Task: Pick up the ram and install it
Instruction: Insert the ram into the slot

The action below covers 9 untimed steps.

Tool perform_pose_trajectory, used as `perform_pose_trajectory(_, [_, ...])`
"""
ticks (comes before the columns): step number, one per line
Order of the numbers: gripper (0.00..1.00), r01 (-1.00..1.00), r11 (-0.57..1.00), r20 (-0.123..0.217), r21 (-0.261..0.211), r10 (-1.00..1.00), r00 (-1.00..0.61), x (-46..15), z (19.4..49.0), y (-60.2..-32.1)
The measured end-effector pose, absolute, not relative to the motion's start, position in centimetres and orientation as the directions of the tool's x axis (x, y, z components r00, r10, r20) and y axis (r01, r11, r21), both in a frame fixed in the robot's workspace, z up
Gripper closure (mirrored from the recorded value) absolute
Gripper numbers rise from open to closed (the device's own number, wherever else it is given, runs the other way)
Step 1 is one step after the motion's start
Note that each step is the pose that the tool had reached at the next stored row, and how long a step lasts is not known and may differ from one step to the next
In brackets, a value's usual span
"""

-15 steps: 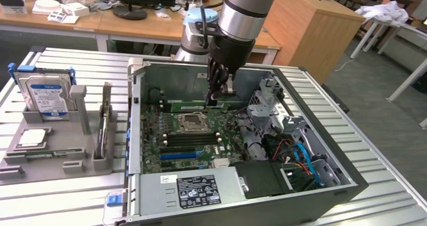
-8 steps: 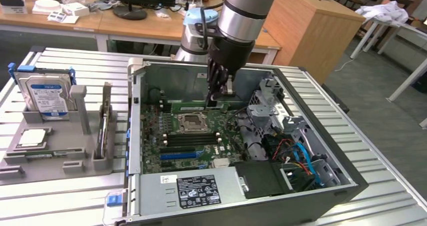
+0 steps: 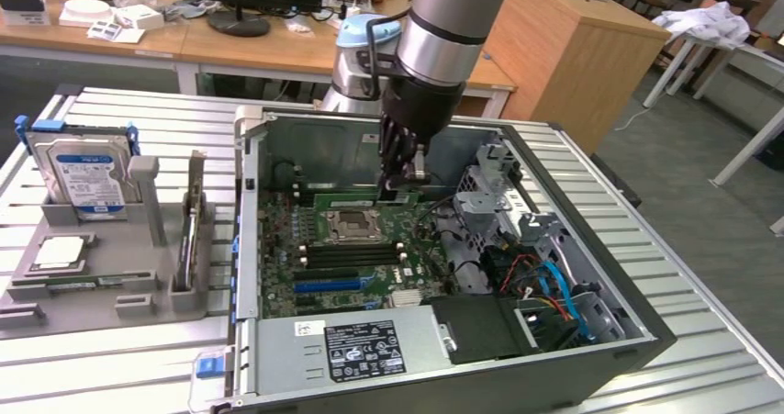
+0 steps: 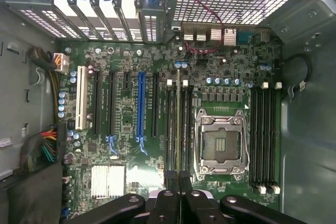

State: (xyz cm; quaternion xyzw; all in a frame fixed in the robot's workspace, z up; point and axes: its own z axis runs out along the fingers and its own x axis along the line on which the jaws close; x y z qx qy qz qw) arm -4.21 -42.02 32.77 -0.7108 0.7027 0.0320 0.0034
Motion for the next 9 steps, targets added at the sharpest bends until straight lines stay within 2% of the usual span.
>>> perform_pose_trajectory(9, [0.88,-0.999,-0.012,-0.050,0.040,-0.999,0.010,-4.2,31.3,-42.0])
